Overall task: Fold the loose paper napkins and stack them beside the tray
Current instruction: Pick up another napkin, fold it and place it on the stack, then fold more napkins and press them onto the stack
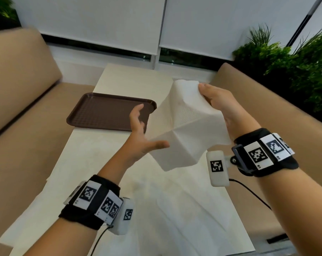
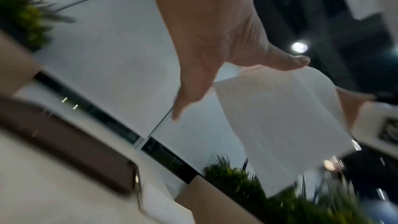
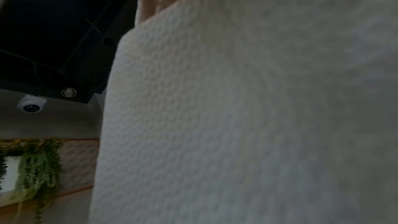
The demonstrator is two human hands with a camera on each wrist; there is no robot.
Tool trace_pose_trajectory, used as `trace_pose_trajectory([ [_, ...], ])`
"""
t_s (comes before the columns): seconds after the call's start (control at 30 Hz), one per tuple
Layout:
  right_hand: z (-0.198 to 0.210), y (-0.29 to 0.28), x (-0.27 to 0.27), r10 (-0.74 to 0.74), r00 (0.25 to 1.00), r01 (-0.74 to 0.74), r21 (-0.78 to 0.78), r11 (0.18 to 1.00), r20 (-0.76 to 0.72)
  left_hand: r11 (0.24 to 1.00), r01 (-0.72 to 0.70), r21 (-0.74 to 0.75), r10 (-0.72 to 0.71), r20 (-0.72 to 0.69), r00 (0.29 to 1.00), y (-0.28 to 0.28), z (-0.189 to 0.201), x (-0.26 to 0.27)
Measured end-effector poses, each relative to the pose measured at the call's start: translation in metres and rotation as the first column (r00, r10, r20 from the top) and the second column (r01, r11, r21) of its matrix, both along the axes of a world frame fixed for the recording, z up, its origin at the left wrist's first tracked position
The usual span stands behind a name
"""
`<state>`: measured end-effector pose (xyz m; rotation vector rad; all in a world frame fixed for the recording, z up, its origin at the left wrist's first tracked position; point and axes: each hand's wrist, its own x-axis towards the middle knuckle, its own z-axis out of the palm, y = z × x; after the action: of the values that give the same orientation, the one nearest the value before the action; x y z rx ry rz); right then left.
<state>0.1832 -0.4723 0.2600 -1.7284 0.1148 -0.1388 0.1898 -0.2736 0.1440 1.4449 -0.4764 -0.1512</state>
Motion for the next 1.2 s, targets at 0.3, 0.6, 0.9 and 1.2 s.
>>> trace_pose_trajectory([
  [0.3,-0.013,-0.021,-0.006,-0.03,0.983,0.055,0.139,0.989,-0.179,0.965,-0.138,-0.223,0.088,-0.22,0.972,0.011,-0.002,0.002],
  [0.6,-0.05,-0.038,0.0,0.176,0.972,-0.182,-0.025,0.983,-0.153,0.919,-0.386,0.076,0.378,0.107,0.92,0.03,0.0,0.022],
  [0.9,-0.069,-0.032,-0.001,0.188,0.982,-0.137,-0.652,0.746,0.008,0.796,-0.512,0.322,0.359,0.43,0.828,0.036,0.013,0.026],
  [1.2,-0.105,-0.008,0.01,0.493,0.857,-0.253,-0.71,0.658,0.151,0.81,-0.335,0.481,0.073,0.484,0.872,0.02,0.034,0.033],
])
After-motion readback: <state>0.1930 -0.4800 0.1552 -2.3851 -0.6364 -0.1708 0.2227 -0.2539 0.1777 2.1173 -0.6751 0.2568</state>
